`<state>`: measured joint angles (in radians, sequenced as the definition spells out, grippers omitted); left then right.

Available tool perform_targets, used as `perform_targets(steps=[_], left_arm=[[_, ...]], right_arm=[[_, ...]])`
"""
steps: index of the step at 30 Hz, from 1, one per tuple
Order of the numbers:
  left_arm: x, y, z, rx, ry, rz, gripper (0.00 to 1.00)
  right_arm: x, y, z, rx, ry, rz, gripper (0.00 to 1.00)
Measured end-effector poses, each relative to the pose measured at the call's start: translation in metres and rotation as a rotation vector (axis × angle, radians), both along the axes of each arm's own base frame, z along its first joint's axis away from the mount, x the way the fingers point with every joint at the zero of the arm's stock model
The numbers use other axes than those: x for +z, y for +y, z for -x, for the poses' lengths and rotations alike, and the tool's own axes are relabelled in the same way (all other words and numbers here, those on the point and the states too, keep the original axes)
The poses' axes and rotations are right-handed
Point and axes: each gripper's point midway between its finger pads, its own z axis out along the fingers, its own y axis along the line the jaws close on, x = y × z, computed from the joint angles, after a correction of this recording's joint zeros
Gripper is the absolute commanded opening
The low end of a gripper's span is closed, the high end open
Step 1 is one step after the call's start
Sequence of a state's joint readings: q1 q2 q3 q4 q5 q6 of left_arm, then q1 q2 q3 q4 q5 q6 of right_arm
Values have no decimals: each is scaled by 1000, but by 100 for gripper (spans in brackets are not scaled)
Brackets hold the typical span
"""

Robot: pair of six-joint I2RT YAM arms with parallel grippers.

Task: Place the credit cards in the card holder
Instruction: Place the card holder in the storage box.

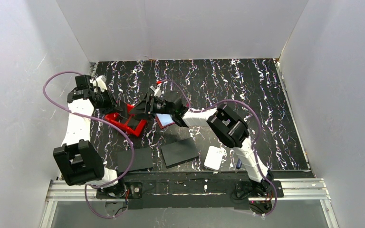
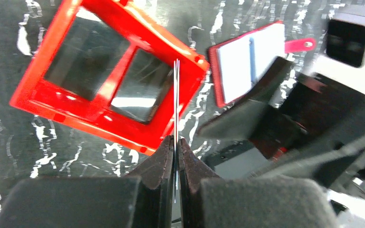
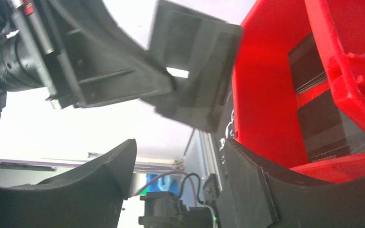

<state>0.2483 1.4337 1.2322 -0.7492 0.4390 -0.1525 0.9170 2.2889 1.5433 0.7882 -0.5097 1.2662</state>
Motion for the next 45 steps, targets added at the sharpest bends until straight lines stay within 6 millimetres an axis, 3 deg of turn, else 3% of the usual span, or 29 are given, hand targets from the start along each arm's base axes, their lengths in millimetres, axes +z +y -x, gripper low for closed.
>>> perform_targets(steps=[5,10,16,20,23,30,34,45], left_arm=[[25,-15,3,4,-59,110,0],[47,-25,3,9,-115,200,0],[48,-35,6,1,-109,269,0],[50,-37,5,1,-117,292,0],[50,-36,4,3,-116,290,3],[49,-36,7,16,-98,304,12],[47,-36,9,29,-85,330,1],[27,-24,26,78,3,230,0]], right_arm=[[-10,2,-1,2,123,-37,71],[-2,0,-1,2,161,-81,55],[30,-4,1,23,169,-208,34],[30,-5,0,27,200,-239,19],[29,-8,0,25,223,-256,2],[37,-17,2,23,236,-318,1],[38,-18,2,30,241,-325,1],[16,-13,13,52,275,-281,1]])
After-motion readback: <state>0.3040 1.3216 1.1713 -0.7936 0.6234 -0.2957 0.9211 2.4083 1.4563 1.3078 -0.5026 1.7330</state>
